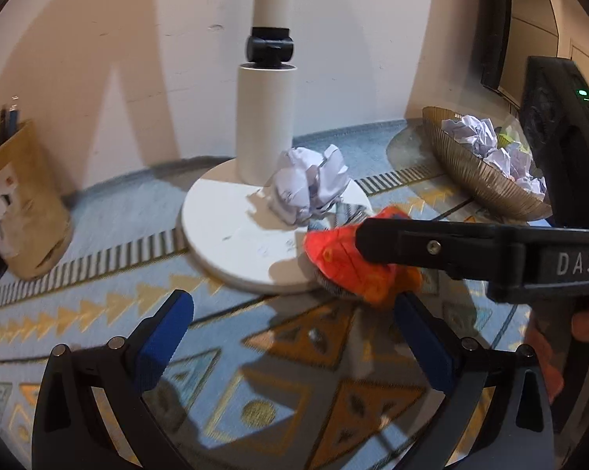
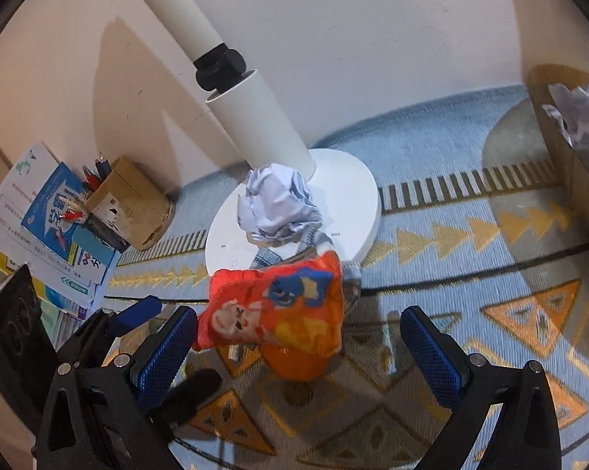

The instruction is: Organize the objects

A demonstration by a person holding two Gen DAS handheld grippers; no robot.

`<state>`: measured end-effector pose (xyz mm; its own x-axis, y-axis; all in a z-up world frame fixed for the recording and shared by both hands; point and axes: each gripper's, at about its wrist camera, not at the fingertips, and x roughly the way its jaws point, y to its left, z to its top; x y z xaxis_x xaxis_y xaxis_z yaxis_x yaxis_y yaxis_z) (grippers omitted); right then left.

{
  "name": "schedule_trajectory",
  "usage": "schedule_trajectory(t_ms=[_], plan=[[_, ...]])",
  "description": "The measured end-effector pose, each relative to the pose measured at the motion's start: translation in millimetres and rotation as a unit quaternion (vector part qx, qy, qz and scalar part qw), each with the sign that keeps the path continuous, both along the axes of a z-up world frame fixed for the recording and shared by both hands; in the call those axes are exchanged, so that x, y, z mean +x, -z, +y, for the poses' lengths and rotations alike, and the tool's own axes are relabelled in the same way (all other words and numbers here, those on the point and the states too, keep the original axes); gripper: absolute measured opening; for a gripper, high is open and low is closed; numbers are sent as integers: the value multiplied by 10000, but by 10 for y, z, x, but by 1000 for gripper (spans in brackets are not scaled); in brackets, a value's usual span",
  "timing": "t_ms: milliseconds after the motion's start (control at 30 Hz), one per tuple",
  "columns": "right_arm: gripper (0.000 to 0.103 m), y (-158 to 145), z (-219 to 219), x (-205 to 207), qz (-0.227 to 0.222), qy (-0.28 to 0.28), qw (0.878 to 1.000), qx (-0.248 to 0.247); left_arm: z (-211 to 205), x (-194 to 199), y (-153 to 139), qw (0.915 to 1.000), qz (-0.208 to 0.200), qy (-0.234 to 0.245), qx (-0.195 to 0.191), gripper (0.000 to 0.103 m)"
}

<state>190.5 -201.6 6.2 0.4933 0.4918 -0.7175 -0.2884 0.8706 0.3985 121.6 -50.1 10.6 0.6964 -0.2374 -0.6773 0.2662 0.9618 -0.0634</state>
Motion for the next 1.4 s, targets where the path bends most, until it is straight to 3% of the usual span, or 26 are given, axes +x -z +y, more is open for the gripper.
schedule_trajectory(t_ms=[33, 133, 267, 333, 500, 633, 833, 900, 1033, 1067, 1100, 1200, 1233, 1267, 1300, 1400], plan=[[99, -8, -17, 6, -44, 47, 10000, 70, -16, 31, 13, 10000, 39, -1, -30, 102], [69, -25, -85, 15, -86, 36, 9995, 306, -83, 115, 37, 9995, 153, 71, -277, 102], [46, -67, -112, -29, -345, -152, 9991, 216, -175, 176, 51, 9989, 194, 60, -421, 102], [32, -87, -204, -41, -367, -100, 9981, 491, -214, 201, 49, 9990, 193, 16, -410, 102], [27, 10, -435, 20, -8, 73, 9910, 1336, -298, 180, 50, 9995, 189, 20, -269, 101], [26, 43, -685, 6, 51, 341, 9750, 2195, -334, 137, 47, 9993, 180, 120, -293, 99], [26, 32, -822, -24, 48, 469, 9709, 2349, -311, 170, 29, 9990, 149, -21, -420, 94], [26, 68, -881, -45, 149, 427, 9630, 2655, -303, 154, 13, 9991, 85, -55, -414, 80], [26, 177, -938, -70, 443, 260, 9361, 3480, -271, 167, 4, 9986, 53, -104, -511, 73], [26, 192, -942, -79, 499, 198, 9295, 3648, -265, 177, 10, 9983, 86, -52, -578, 63], [26, 203, -942, -96, 552, 152, 9230, 3806, -267, 178, 5, 9977, 74, 15, -673, 45], [26, 157, -947, -151, 503, 119, 9216, 3847, -298, 121, -46, 9981, -164, -30, -598, 23], [26, 141, -953, -168, 486, 115, 9191, 3908, -307, 103, -59, 9981, -224, -26, -573, 21], [23, 137, -969, -177, 503, 85, 9141, 4023, -305, 78, -74, 9980, -288, -15, -569, 13], [20, 133, -988, -184, 514, 79, 9096, 4123, -310, 55, -89, 9979, -358, -32, -538, 11], [18, 94, -1037, -219, 410, 193, 9192, 3912, -311, 9, -126, 9974, -499, -46, -514, 9]])
